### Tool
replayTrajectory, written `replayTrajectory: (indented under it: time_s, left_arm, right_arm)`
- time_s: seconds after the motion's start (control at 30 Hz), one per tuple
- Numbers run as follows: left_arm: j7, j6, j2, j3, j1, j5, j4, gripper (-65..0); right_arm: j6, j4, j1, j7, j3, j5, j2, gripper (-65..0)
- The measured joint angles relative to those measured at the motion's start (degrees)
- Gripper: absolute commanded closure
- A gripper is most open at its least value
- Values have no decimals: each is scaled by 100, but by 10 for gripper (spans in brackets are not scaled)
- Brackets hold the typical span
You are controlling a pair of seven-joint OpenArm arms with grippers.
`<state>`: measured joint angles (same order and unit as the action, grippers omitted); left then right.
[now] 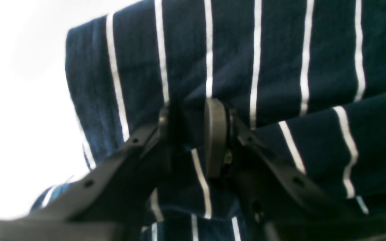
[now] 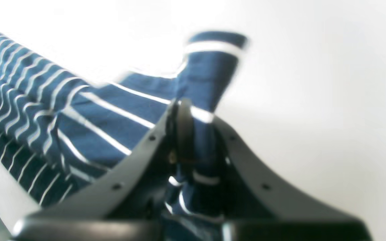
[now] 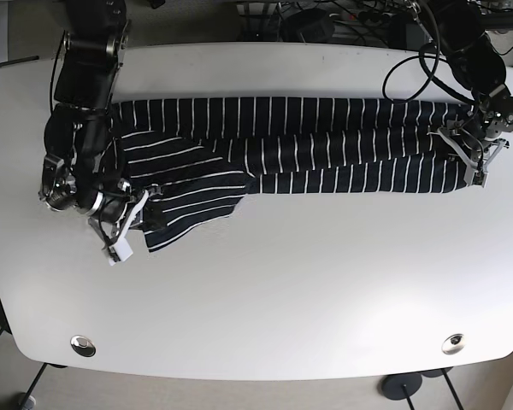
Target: Fold the T-shirt properly
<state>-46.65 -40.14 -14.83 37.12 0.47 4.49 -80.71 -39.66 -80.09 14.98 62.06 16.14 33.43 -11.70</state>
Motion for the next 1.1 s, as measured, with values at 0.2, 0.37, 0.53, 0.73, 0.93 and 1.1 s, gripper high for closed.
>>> replayTrajectory:
  time_s: [0.2, 0.37, 0.53, 0.73, 0.93, 1.1]
  left_arm:
    - [0, 0, 2, 7, 2, 0, 4, -119]
    - [2, 0, 2, 4, 2, 2, 4, -119]
    - [107, 0, -15, 4, 103, 35, -2, -119]
    - [90, 0, -15, 4, 107, 46, -13, -119]
    - [94, 0, -15, 4, 109, 48, -13, -119]
    - [96, 0, -15, 4, 109, 46, -13, -119]
  right_arm:
    - [-2, -2354, -1217, 1360, 1008, -15, 485, -13]
    - [-2, -2345, -1961, 984, 1154, -57, 533, -21]
    - [-17, -1668, -2284, 540, 1438, -22, 116, -182]
    - [-20, -2806, -2702, 562, 2238, 52, 15, -539]
    - [-22, -3158, -2883, 586, 1097, 1311, 168, -431]
    - [-22, -2588, -2802, 398, 313, -131, 616, -182]
